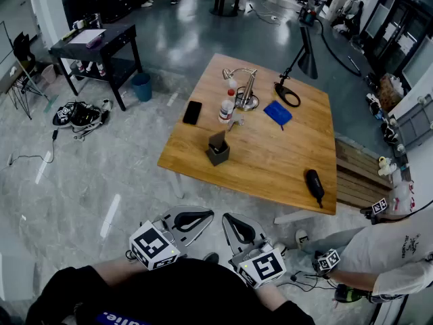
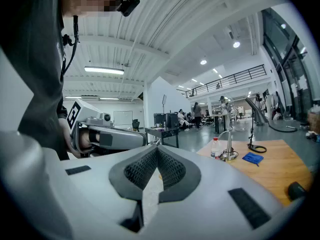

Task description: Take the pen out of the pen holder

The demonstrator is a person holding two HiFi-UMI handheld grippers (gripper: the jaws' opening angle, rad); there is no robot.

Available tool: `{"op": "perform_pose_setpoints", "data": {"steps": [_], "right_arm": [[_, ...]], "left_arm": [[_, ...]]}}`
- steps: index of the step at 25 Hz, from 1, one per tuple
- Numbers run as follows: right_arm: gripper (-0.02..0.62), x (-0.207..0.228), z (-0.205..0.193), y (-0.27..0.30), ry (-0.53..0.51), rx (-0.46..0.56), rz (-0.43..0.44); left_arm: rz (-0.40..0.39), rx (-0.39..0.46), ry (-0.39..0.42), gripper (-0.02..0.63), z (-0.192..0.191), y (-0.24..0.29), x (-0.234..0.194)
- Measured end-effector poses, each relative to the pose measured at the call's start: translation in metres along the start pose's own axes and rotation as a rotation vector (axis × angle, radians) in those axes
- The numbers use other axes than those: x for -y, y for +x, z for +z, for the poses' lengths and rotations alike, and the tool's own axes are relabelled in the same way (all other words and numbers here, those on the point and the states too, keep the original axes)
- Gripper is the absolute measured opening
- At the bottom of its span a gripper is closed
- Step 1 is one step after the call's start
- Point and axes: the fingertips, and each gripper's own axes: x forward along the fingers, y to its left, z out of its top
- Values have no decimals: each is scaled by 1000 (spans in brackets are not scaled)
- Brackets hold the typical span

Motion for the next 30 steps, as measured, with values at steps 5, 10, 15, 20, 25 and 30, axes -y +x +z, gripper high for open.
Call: {"op": "perform_pose_setpoints", "data": {"steps": [5,10,15,20,25,30], "right_arm": [[5,1,-1,0,5,-4,0],[5,1,0,2,6,-8,7],[5,6,-2,10,15,6,32],[6,18,-7,17,-2,3,66],[6,36,-8,41,-16,-11,68],[6,59,-12,93,-10,-44,31]], "left_arm": [[3,-1,-2,9,1,0,-2],[8,-3,-5,9,2,0,-4],[29,-9,-6,9,0,5,-11],[77,-1,21,9,1,10,-20],[104,0,6,9,-2,12,-43],[54,-1,29,9,-1,21,-94]]}}
